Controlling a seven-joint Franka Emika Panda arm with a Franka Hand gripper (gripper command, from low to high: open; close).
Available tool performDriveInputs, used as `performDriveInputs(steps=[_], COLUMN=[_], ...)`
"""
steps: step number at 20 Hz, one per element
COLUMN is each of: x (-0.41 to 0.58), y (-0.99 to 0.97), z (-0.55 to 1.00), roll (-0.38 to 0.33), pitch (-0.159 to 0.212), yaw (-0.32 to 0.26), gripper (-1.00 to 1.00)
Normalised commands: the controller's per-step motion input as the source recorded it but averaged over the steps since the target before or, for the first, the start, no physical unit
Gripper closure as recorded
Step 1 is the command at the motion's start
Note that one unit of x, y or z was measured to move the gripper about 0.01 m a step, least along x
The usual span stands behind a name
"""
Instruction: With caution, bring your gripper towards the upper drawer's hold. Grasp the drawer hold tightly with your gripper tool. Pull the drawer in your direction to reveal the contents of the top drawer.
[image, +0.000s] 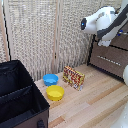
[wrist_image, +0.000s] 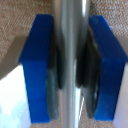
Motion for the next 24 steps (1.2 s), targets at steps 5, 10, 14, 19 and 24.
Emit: performDriveInputs(steps=[5, 10, 14, 19, 24], x=[0.244, 0.247, 0.149, 0.123, 0.098], y=[0.93, 0.94, 0.97, 0.66, -0.01], z=[-0.02, -0.04, -0.04, -0.02, 0.18], roll=[-0.006, -0.006, -0.003, 0.000, -0.010], pitch=[0.000, 0.003, 0.000, 0.000, 0.000], yaw=[-0.056, -0.054, -0.024, -0.004, -0.008], gripper=[1.00, 1.00, 1.00, -1.00, -1.00])
